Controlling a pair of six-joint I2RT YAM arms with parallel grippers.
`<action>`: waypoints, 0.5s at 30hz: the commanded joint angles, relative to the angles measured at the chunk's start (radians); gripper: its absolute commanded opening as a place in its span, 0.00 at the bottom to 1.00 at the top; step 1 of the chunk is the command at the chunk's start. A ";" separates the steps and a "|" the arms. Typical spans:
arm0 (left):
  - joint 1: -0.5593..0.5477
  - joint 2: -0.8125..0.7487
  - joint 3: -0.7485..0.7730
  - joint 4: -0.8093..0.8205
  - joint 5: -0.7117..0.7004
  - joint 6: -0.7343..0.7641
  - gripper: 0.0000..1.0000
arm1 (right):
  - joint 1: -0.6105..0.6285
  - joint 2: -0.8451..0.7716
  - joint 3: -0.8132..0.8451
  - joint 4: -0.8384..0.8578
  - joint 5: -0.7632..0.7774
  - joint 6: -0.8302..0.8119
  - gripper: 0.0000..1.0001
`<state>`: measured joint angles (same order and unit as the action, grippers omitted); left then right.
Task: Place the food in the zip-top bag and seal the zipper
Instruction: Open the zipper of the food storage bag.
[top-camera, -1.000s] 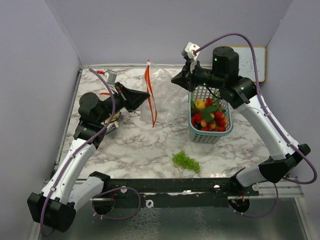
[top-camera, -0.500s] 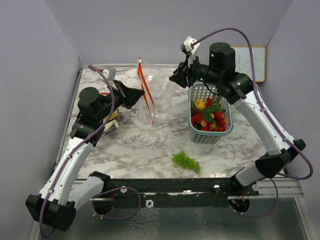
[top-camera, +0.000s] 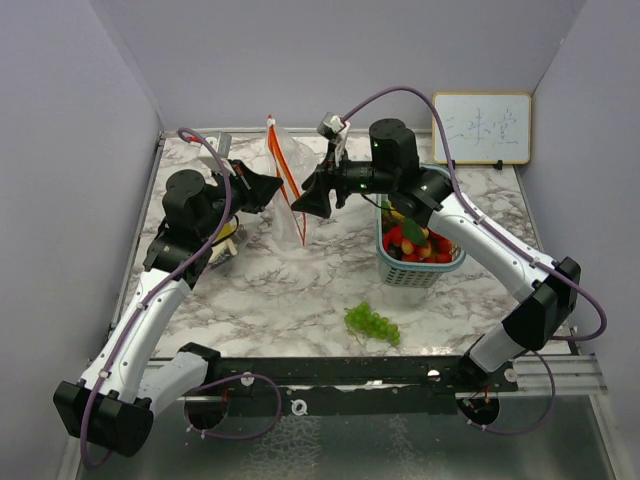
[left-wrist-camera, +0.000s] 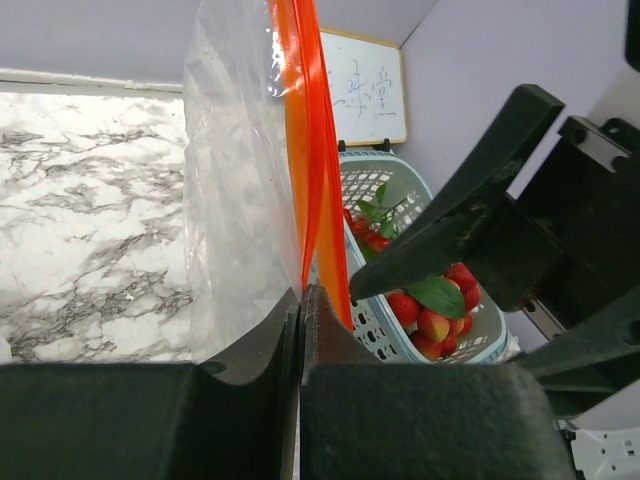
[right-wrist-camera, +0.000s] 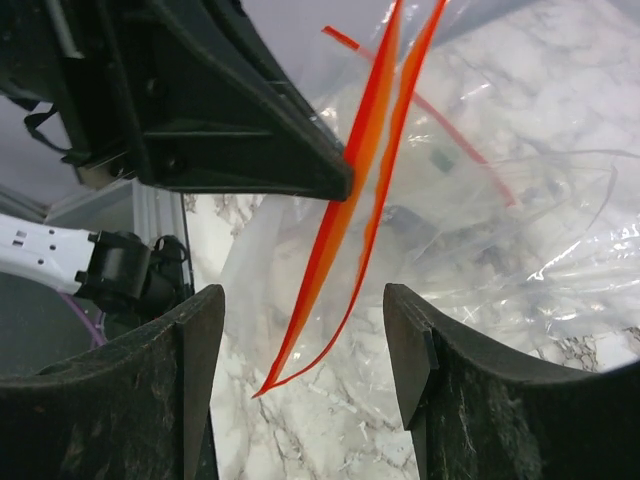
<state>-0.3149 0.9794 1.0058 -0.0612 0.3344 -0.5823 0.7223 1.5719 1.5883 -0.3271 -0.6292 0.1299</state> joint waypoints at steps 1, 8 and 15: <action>0.005 -0.003 0.009 0.044 -0.001 -0.026 0.00 | -0.006 0.043 -0.003 0.122 0.046 0.063 0.65; 0.005 -0.016 0.000 0.058 0.009 -0.026 0.00 | -0.006 0.101 0.016 0.169 0.053 0.094 0.50; 0.005 -0.024 -0.002 0.037 0.008 -0.011 0.00 | -0.006 0.144 0.050 0.163 0.044 0.108 0.02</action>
<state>-0.3149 0.9791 1.0054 -0.0334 0.3359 -0.6003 0.7181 1.7050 1.6024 -0.1955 -0.5930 0.2291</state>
